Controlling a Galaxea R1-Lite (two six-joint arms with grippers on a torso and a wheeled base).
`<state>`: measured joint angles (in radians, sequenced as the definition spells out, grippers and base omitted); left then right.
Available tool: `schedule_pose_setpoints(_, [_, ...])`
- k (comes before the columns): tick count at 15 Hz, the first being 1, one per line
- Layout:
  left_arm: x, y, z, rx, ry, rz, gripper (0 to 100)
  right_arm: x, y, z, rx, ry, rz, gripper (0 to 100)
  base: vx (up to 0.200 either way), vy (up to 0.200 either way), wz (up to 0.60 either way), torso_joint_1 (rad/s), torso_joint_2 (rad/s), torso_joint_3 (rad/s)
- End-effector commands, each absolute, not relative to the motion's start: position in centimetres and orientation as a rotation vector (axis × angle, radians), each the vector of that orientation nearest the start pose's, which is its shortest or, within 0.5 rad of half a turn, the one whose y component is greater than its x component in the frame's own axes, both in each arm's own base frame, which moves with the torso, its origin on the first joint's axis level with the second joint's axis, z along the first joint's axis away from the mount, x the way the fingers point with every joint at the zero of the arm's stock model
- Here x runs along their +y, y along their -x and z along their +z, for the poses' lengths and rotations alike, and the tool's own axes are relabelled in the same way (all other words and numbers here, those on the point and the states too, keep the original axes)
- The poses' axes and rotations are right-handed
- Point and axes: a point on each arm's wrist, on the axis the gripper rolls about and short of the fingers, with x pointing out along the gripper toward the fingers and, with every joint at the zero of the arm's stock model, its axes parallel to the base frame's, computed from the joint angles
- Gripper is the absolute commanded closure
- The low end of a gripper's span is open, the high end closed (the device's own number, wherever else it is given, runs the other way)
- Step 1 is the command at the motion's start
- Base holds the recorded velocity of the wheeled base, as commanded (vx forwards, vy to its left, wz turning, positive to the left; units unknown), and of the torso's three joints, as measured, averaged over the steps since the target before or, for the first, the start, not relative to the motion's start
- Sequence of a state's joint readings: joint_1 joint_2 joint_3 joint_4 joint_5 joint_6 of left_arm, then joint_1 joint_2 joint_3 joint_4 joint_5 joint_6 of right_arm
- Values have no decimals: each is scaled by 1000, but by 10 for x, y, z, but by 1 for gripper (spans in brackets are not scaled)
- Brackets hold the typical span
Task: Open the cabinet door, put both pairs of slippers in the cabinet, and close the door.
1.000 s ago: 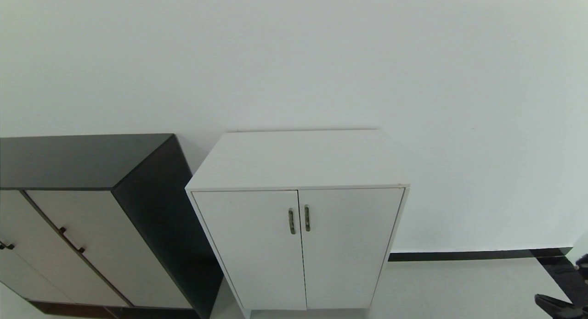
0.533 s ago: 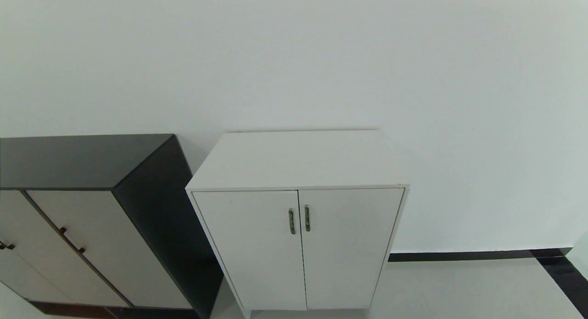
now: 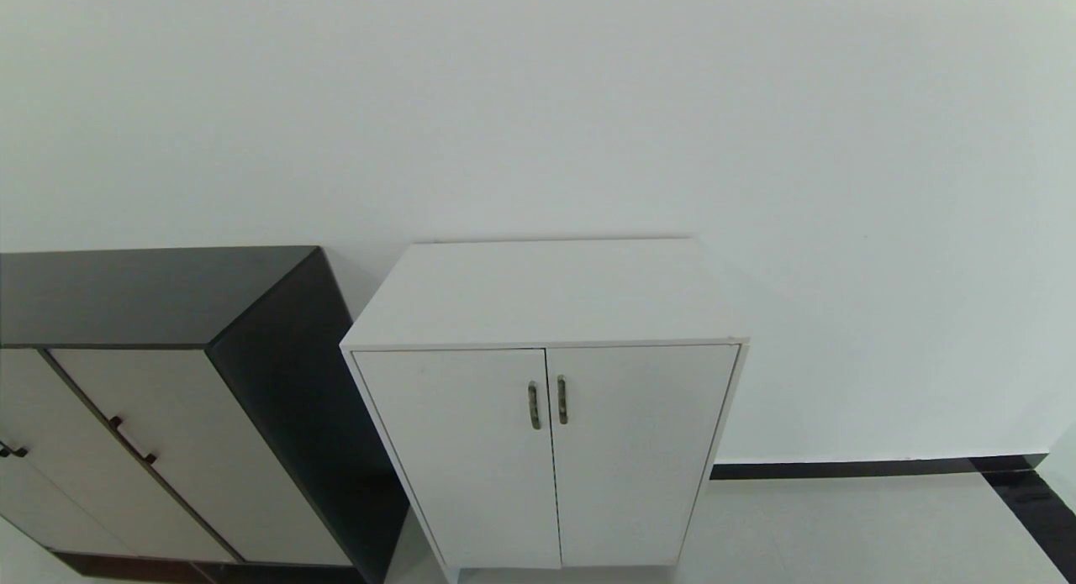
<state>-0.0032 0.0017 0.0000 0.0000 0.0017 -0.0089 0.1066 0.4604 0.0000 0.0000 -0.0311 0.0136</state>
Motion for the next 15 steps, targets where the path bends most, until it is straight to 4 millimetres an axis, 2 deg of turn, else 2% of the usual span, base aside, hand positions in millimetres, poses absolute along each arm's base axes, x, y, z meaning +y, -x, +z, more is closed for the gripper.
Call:
schedule_pose_setpoints(1, [0,23,76,2,9,-2,100,0,-2,79,326,17,50,100,0,0,0,0,0,0])
schedule_pose_setpoints(6, [0,23,76,3,9,0,100,-2,15,77,103,5,44,100,0,0,0,0,0,0])
schedule_pose_setpoints(13, [0,23,76,2,6,-5,100,-2,16,77,98,26,27,100,0,0,0,0,0,0])
schedule_pose_setpoints(14, [0,23,76,2,6,-5,100,0,18,78,69,26,-88,100,0,0,0,0,0,0])
schedule_pose_setpoints(15, [0,23,76,3,5,-6,100,-1,18,77,65,14,-81,100,0,0,0,0,0,0])
